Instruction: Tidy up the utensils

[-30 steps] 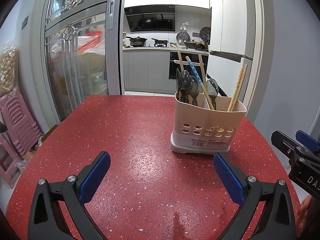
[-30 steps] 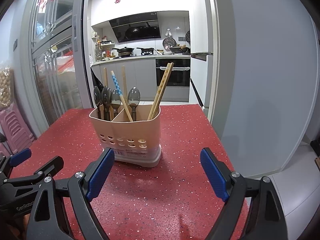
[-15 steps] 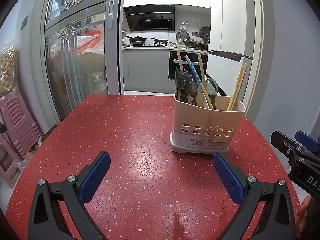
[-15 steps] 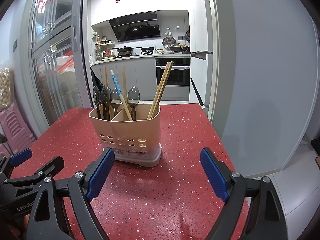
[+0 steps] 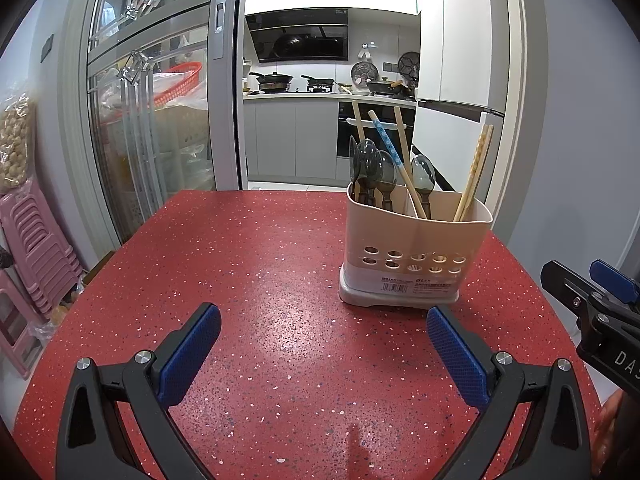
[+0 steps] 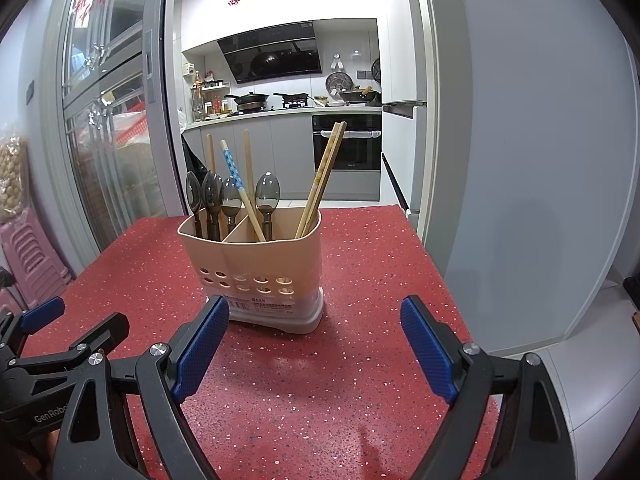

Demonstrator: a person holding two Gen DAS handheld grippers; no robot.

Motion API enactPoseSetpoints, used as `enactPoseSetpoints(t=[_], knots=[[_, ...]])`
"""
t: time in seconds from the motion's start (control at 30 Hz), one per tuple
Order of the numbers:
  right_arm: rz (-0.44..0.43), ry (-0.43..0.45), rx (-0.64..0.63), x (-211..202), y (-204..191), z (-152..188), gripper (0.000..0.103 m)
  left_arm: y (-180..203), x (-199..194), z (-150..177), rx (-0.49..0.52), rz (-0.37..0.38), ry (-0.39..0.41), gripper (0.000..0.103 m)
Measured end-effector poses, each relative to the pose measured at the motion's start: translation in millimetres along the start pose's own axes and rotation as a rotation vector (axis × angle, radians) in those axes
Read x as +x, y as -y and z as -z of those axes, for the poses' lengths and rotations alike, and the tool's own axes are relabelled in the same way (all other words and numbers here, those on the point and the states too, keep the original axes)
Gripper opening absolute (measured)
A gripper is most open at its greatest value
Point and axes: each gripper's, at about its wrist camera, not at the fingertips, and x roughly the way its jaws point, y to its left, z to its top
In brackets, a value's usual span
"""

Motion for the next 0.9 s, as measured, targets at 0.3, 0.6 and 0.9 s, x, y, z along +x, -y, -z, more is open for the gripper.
enactPoseSetpoints(t=[0.3, 0.6, 0.9], knots=[[-0.001, -0.002, 0.003, 0.2, 0.3, -0.4, 0.09, 0.2, 0.0, 0.1, 0.002, 0.001, -0.001, 0.103], [-0.005, -0.002, 0.004, 0.7, 0.2, -0.6, 0.09, 0.3, -0.1, 0.3, 0.002, 0.001, -0.001, 0.103], [-0.004, -0.001, 0.005, 0.8, 0.0, -1.3, 0.09, 1.2, -0.7, 0.5, 0.006, -0.001, -0.001, 0.103]])
